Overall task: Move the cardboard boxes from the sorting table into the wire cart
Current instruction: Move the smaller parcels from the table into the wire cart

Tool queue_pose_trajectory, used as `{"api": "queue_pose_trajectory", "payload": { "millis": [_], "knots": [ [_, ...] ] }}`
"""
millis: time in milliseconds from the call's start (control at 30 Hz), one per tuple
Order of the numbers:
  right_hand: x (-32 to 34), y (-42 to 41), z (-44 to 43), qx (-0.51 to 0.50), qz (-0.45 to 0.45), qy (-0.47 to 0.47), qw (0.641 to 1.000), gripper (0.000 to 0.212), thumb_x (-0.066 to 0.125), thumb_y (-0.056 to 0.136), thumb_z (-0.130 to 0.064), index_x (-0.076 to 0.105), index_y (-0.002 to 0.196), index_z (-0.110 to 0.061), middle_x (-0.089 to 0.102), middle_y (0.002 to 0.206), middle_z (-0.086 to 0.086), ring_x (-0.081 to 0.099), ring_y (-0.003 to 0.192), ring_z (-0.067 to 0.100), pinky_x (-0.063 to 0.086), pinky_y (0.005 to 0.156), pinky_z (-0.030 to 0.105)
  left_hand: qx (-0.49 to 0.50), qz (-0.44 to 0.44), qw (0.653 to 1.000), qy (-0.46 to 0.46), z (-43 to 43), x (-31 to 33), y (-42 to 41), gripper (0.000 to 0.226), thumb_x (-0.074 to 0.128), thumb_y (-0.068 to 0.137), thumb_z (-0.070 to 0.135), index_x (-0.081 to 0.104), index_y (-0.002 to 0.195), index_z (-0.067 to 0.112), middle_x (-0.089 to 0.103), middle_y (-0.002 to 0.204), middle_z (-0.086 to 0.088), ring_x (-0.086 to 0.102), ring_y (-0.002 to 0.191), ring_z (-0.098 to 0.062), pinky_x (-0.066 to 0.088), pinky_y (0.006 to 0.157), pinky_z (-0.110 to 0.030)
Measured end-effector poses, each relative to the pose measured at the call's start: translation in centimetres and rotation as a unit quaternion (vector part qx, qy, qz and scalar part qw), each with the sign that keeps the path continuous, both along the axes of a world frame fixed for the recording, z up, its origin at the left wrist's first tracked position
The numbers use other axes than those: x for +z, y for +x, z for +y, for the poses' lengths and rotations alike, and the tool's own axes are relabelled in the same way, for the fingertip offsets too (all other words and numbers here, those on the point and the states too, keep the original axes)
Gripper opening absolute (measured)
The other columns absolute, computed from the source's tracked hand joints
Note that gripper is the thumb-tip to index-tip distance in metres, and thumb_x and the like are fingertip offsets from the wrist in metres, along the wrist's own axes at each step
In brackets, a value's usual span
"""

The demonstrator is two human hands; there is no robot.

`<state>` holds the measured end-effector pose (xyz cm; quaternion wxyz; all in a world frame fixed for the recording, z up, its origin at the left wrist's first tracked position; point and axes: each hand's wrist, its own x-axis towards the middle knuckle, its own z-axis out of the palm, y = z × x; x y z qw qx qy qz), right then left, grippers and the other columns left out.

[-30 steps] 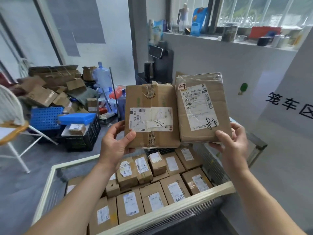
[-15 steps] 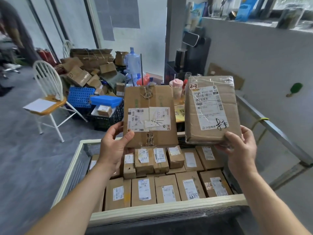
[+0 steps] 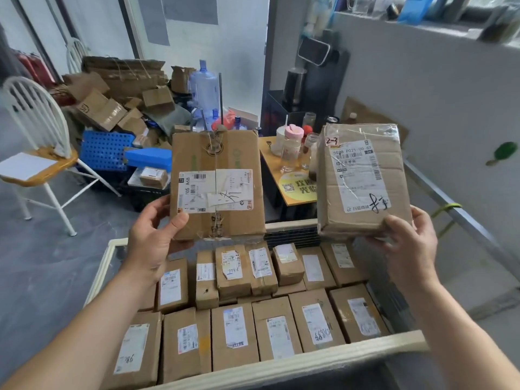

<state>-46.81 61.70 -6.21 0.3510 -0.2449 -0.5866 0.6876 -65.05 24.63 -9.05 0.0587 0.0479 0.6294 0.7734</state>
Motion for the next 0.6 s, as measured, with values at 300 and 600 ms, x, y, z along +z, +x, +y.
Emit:
{"api": "queue_pose_trajectory", "payload": {
  "millis": [300, 600],
  "knots": [
    [-1.9, -2.5, -0.2, -0.017, -0.031, -0.002, 0.999, 0.041, 0.066, 0.078, -0.022, 0.051, 0.117, -0.022, 0.067, 0.115, 0.011, 0.07, 0.107, 0.031, 0.061, 0.08, 0.054, -0.025, -0.023, 0.999, 0.008, -0.2, -2.2, -3.4, 0.054, 0.077, 0.075, 0.031, 0.06, 0.126, 0.031, 0.07, 0.125, 0.003, 0.073, 0.101, -0.019, 0.061, 0.064, -0.044],
    [-5.6, -4.0, 3.0, -0.007, -0.077, -0.019, 0.997, 0.033, 0.06, 0.094, -0.008, 0.048, 0.123, -0.016, 0.063, 0.125, 0.021, 0.063, 0.115, 0.043, 0.053, 0.089, 0.065, -0.016, -0.057, 0.998, 0.007, 2.6, -5.4, -3.2, 0.048, 0.078, 0.076, 0.028, 0.063, 0.122, 0.034, 0.071, 0.123, 0.002, 0.073, 0.101, -0.024, 0.061, 0.071, -0.051]
  ]
}}
